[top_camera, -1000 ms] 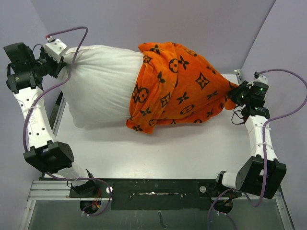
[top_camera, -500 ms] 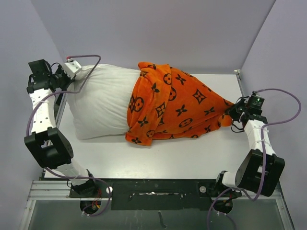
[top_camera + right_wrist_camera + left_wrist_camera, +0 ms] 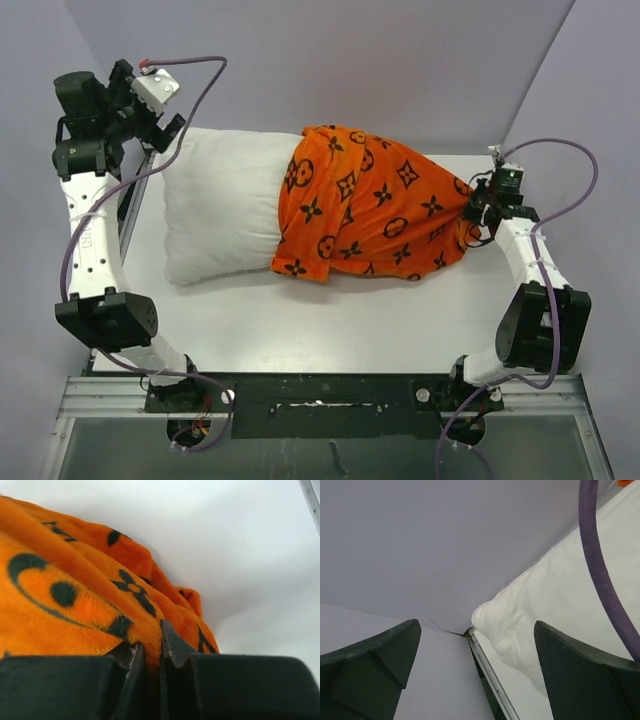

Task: Remove the pillowcase from the pillow
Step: Remove the pillow from the pillowcase.

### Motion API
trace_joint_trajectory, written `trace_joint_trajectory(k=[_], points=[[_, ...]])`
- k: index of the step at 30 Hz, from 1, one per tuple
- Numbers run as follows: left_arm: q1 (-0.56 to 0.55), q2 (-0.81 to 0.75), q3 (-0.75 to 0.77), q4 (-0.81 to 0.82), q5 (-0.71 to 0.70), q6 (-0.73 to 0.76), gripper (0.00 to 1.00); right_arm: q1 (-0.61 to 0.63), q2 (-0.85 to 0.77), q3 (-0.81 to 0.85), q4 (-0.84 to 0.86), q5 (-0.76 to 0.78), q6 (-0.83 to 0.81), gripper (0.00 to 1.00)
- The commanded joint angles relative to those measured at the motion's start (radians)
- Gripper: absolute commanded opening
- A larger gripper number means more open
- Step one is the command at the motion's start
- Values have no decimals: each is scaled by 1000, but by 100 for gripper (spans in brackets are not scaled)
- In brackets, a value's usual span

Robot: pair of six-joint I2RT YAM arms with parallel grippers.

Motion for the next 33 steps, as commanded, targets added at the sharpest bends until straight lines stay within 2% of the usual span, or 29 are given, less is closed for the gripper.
trace_joint_trajectory(k=[1, 3, 4, 6, 8, 10, 13, 14, 19, 24, 27, 30, 33], points=[[50, -88, -33, -88, 219, 54, 98, 30, 7, 110, -6, 73, -89, 0], [32, -138, -79, -378, 342, 295, 98, 41, 37, 165, -33, 54, -100, 2], [8, -162, -128, -481, 353, 373, 98, 48, 48, 186, -47, 46, -105, 4], [-58, -212, -261, -593, 313, 464, 98, 67, 69, 225, -68, 27, -119, 12], [-122, -275, -424, -584, 258, 485, 98, 95, 77, 256, -95, 21, -145, 23], [-165, -319, -584, -532, 203, 492, 98, 120, 68, 270, -117, 28, -173, 46], [-177, -345, -731, -372, 114, 489, 98, 140, 1, 256, -139, 41, -224, 93], [-175, -340, -757, -323, 82, 490, 98, 151, -39, 240, -143, 50, -246, 99], [-136, -335, -864, 32, 6, 466, 98, 290, -266, 20, -92, 85, -324, 98], [-137, -333, -906, 182, -84, 482, 98, 406, -443, -207, -17, 35, -306, 98], [-128, -355, -943, 249, -139, 479, 98, 541, -451, -280, -29, 128, -384, 98], [-63, -352, -915, 228, -106, 451, 98, 679, -400, -323, -41, 261, -449, 98], [19, -351, -871, 202, -43, 420, 98, 745, -305, -324, -33, 359, -502, 98]])
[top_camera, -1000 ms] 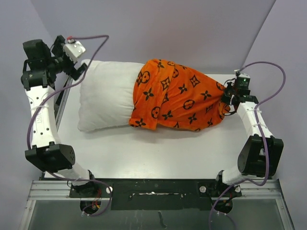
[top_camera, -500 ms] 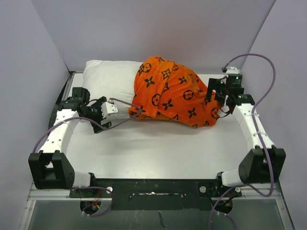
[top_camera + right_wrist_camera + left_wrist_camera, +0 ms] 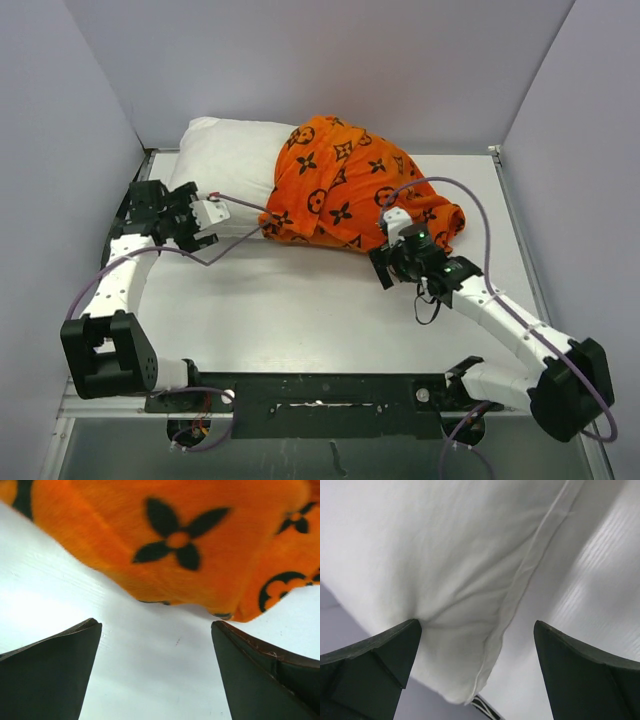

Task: Remove the pillowcase from the pillow
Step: Remove the pillow from the pillowcase.

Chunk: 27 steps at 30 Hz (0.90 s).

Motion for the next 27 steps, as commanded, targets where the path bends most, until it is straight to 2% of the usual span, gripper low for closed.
trace_joint_trajectory(k=[1, 4, 8, 11, 16, 18, 22, 23, 24, 25, 26, 27], points=[[108, -50, 88, 50, 61, -48, 98, 77, 117, 4, 47, 200, -118, 98], [162, -33, 127, 10, 118, -58, 98, 75, 194, 12, 96, 237, -151, 98], [185, 81, 177, -39, 109, -53, 98, 52, 256, 38, 133, 253, -151, 99], [185, 185, 261, -89, 143, -119, 98, -3, 266, 42, 138, 211, -101, 100], [155, 326, 359, -206, 172, -83, 98, -104, 258, 12, 163, 111, -58, 100], [150, 401, 419, -295, 190, -52, 98, -120, 269, 7, 178, 75, -63, 96], [147, 537, 549, -521, 259, 16, 98, -149, 297, 10, 209, -10, -55, 74], [142, 556, 554, -527, 252, 16, 84, -157, 296, 11, 218, -30, -53, 64], [135, 568, 546, -505, 227, -3, 63, -172, 294, 12, 224, -46, -43, 53], [128, 575, 534, -475, 202, -14, 32, -194, 288, 16, 227, -75, -27, 40], [122, 578, 516, -425, 162, -33, 0, -227, 283, 20, 229, -113, -12, 23], [119, 575, 493, -376, 129, -62, 0, -252, 278, 24, 227, -140, -2, 6]])
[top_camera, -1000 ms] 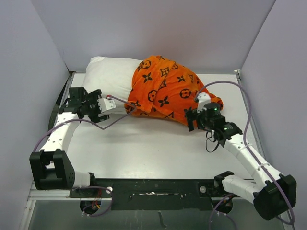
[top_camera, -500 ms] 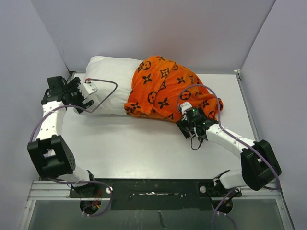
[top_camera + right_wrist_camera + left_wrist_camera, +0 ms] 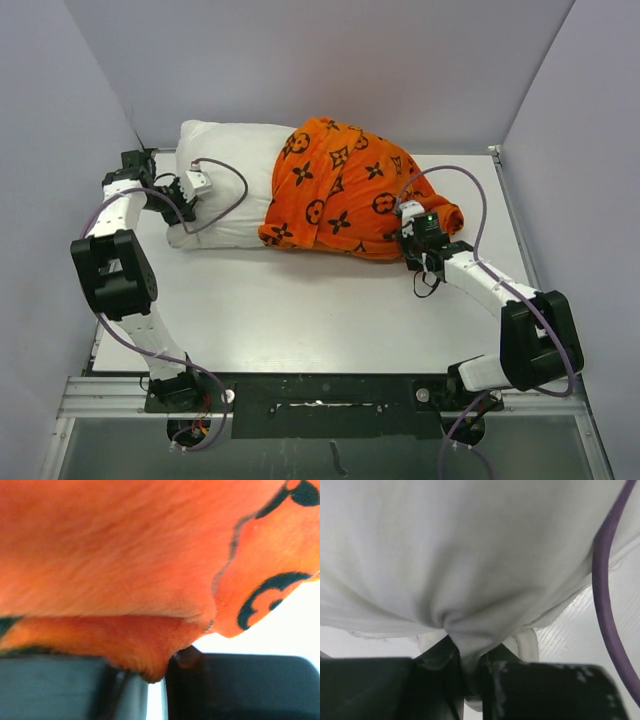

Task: Remove the pillowcase from the pillow
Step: Remove the pillow from the pillowcase.

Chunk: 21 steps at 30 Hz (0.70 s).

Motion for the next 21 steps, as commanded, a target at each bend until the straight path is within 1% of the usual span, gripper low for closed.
trace_joint_trajectory(k=[1, 5, 7, 12, 15, 18, 21], points=[[-35, 38, -59, 41, -69, -51, 0, -101, -30, 31, 65, -125, 67, 0], [-21, 8, -131, 191, -128, -93, 0, -163, -73, 60, 26, -85, 104, 0], [-6, -1, -150, 251, -142, -112, 0, -222, -129, 58, 23, -57, 165, 0], [28, -5, -217, 405, -219, -117, 0, -470, -267, 72, 9, -72, 336, 0], [66, 1, -259, 547, -268, -134, 0, -598, -296, 120, -24, -93, 365, 0], [115, 28, -246, 621, -289, -166, 0, -628, -293, 180, -90, 8, 348, 0], [162, 67, -205, 625, -304, -178, 0, -678, -299, 210, -135, 104, 417, 0]])
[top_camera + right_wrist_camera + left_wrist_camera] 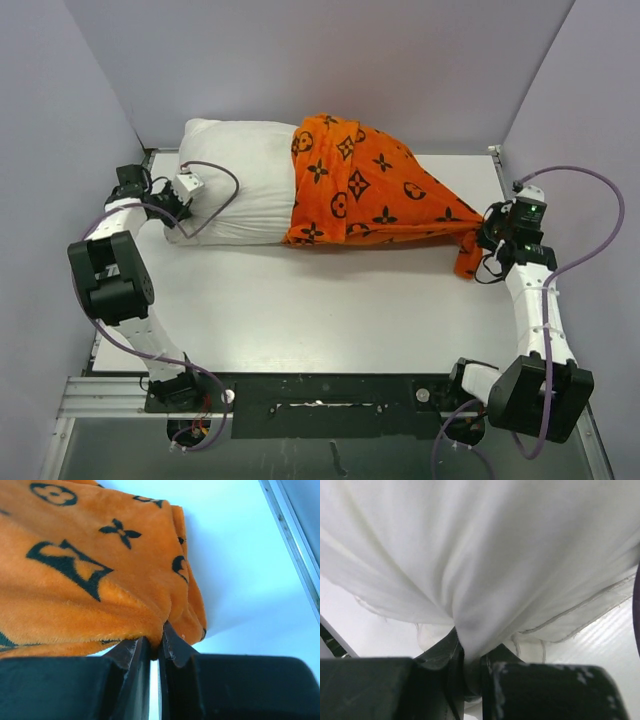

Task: Remove the pillowcase from the pillow
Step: Remove the pillow from the pillowcase.

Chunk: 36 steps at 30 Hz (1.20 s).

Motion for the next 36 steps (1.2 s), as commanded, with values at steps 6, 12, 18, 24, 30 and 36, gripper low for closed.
trace_joint_trajectory(k=[6, 12, 18, 24, 30, 36], points=[[206, 155, 82, 226, -311, -12, 0, -163, 8, 169, -85, 369, 202, 0], [232, 168, 206, 162, -261, -123, 0, -195, 6, 205, -100, 295, 297, 0], [160, 113, 475, -245, -26, -191, 40, 6, -14, 161, -3, 191, 177, 0], [-27, -93, 469, -567, 175, -6, 98, 132, -63, 23, 3, 242, 157, 0], [-255, -287, 308, -553, 265, 103, 98, 139, -74, -53, 15, 207, 109, 0], [-476, -315, 163, -376, 150, 142, 98, 144, -70, -75, 19, 161, 40, 0]])
